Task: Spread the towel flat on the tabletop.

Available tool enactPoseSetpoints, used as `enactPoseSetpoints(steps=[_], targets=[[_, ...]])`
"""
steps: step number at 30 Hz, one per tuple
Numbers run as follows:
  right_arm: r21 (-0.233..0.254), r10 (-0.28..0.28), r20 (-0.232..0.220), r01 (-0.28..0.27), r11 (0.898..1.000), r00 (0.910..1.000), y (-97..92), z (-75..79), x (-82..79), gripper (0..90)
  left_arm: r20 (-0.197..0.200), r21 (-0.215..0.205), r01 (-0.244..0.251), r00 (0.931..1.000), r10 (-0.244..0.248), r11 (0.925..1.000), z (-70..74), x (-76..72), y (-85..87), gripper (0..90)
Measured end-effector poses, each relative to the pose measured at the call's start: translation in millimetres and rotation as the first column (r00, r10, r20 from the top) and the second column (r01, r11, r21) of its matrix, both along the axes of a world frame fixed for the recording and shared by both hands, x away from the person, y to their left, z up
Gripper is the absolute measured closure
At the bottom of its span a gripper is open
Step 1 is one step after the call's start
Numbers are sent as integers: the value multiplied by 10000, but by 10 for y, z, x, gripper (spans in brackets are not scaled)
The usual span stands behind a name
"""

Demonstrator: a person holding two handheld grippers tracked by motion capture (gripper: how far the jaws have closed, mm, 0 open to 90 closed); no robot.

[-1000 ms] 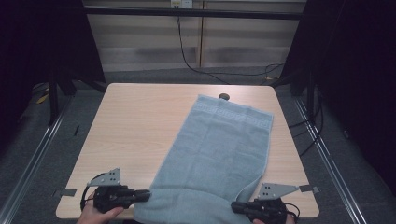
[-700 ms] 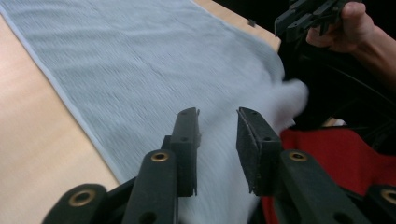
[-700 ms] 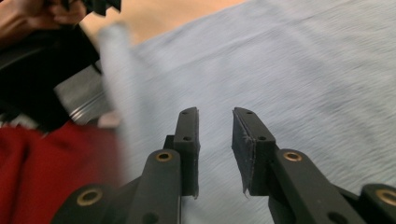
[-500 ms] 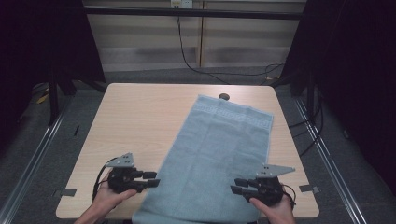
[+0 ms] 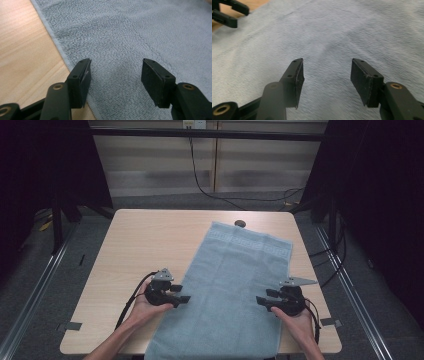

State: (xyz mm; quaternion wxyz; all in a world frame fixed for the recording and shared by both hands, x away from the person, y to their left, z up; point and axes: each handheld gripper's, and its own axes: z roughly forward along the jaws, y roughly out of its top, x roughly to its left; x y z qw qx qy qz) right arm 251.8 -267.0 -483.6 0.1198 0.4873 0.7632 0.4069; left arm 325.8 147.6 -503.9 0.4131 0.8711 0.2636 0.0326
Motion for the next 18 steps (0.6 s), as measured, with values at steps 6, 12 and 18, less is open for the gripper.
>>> enactPoseSetpoints(steps=[6,12,18], targets=[[-895,-480,181,494,9948,9987,-6,-60,-20,457,303,160,244,9992,-248,9996,-2,-261,130,835],[-500,-210,178,218,9985,9996,56,-71,47,453,-125,-105,226,9997,-227,9997,-1,-441,315,844],[-597,49,40,-46,9982,10000,163,-101,139,446,-550,-67,582,9968,-585,9983,40,-705,445,848]])
